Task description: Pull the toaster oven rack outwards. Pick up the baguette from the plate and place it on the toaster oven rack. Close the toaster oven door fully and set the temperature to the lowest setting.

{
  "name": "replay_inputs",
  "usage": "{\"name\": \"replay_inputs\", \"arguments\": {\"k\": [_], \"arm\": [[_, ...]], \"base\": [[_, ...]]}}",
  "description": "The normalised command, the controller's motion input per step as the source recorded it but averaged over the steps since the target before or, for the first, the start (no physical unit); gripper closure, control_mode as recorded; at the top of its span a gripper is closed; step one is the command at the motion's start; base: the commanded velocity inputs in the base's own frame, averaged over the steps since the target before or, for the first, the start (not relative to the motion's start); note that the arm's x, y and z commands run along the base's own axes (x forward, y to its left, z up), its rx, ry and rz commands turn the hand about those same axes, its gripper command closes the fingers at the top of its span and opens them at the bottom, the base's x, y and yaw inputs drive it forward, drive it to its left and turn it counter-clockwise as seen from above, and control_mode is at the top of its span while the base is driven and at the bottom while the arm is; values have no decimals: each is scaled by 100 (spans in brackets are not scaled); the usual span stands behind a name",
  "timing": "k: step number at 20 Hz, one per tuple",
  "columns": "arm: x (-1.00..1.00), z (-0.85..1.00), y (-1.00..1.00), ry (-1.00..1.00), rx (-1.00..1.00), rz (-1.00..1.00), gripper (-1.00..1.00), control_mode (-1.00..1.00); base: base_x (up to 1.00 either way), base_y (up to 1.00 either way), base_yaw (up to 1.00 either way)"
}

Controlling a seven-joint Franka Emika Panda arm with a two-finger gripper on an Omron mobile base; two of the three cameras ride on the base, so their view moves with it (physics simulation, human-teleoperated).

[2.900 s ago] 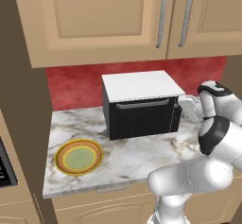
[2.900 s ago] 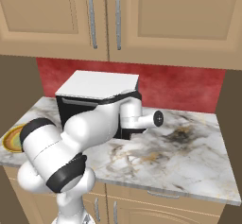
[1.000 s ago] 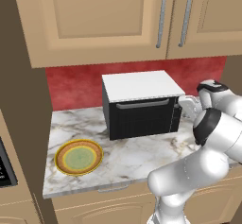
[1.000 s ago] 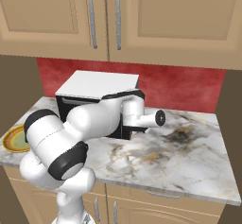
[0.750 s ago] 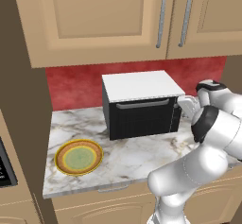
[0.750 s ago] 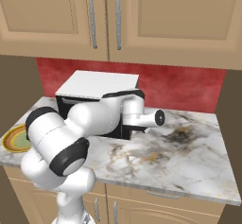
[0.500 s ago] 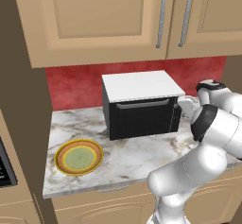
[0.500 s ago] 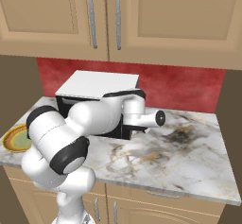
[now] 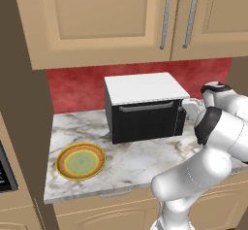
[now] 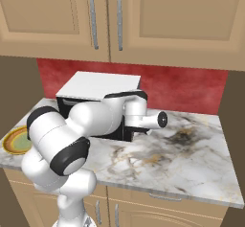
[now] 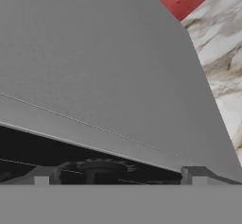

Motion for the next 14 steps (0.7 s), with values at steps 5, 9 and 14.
{"name": "replay_inputs", "arguments": {"k": [5, 9, 14], "arm": [[9, 0, 0, 0, 0, 0, -100, -100], [10, 0, 0, 0, 0, 0, -100, -100], [8, 0, 0, 0, -1, 0, -100, -100]], "base": [[0, 0, 0], [0, 0, 0], [0, 0, 0]]}}
